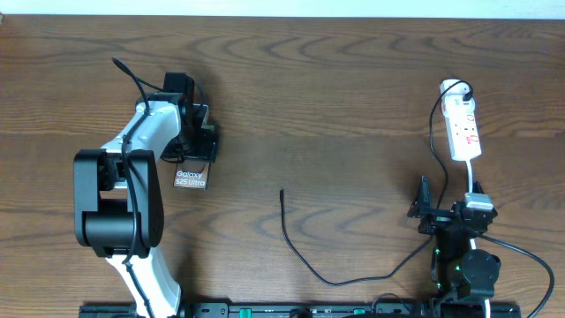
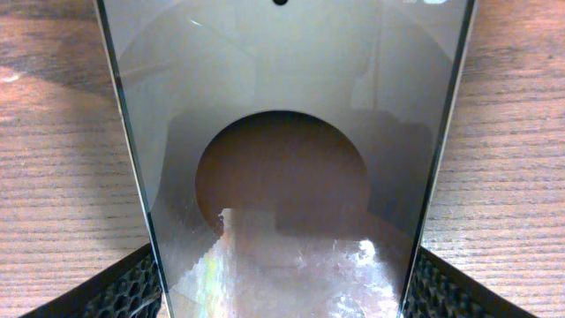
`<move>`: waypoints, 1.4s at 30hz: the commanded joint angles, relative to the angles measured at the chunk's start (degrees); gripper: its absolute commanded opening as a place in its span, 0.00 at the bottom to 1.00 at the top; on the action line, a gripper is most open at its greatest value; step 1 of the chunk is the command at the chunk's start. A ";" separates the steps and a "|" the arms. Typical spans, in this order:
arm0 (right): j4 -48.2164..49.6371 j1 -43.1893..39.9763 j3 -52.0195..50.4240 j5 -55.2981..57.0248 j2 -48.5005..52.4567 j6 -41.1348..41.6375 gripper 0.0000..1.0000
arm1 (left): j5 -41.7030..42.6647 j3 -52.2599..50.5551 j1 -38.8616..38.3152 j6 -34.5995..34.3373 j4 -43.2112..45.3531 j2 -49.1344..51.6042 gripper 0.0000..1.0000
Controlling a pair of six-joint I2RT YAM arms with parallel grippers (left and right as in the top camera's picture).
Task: Plug charger to phone and switch on socket
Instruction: 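Close the left gripper on the phone's long edges, then lift the phone with the left gripper and raise it upright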
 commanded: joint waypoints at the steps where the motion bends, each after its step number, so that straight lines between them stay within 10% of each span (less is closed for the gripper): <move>1: -0.24 0.55 -0.09 0.26 -0.31 0.72 0.99 | -0.50 -2.62 0.20 0.98 -0.31 2.32 0.75; 11: -0.22 0.55 -0.09 0.26 -0.31 0.70 0.99 | -0.48 -2.62 0.20 0.98 -0.28 2.32 0.56; 16: -0.24 0.55 -0.09 0.26 -0.31 0.72 0.99 | 1.25 -2.62 0.20 0.96 -0.07 2.32 0.08; 38: -0.24 0.55 -0.09 0.26 -0.31 0.72 0.99 | 8.31 6.16 0.20 -2.38 -3.37 -9.25 0.07; 42: -0.22 0.55 -0.09 0.26 -0.31 0.72 0.99 | 21.09 6.16 0.20 -4.22 -3.23 -12.22 0.07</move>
